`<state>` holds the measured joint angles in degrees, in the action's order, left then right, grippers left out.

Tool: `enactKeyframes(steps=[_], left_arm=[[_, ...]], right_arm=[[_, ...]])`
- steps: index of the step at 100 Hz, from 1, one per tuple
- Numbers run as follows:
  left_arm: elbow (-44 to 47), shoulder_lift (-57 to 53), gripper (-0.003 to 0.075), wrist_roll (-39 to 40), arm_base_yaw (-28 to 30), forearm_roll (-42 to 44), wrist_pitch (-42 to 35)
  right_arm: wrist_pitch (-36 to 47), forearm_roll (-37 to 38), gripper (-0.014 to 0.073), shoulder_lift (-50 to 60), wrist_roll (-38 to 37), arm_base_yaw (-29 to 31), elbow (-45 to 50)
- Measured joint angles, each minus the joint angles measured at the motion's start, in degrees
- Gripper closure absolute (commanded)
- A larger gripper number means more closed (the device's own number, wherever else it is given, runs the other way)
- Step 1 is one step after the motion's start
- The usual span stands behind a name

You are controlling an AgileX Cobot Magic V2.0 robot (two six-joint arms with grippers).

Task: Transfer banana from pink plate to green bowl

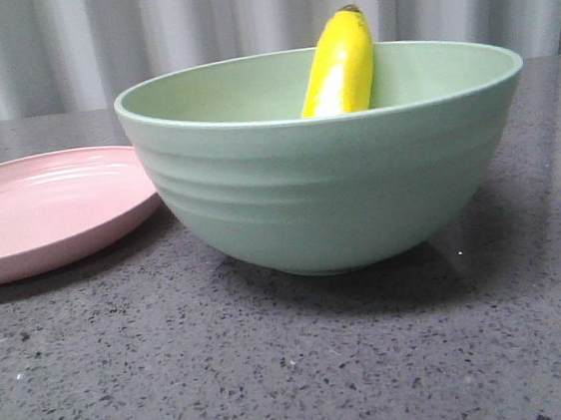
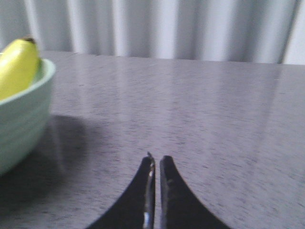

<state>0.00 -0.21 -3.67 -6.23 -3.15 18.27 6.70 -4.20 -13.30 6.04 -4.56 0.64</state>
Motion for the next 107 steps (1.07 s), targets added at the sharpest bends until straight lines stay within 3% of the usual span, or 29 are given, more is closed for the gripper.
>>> enactKeyframes(steps=[20,47,107], left_arm=[[0.0,0.0,0.0741,0.0,0.0,0.0,0.0],[0.0,0.0,0.0741,0.0,0.0,0.0,0.0],[0.0,0.0,0.0741,0.0,0.0,0.0,0.0]], right_arm=[[-8.7,0.63,0.066,8.28,-0.75,7.49,0.0],[-24.01,0.63,0.066,13.87,-0.8,10.07,0.0],[-25.22,0.63,0.066,13.87,-0.9,10.17,0.0]])
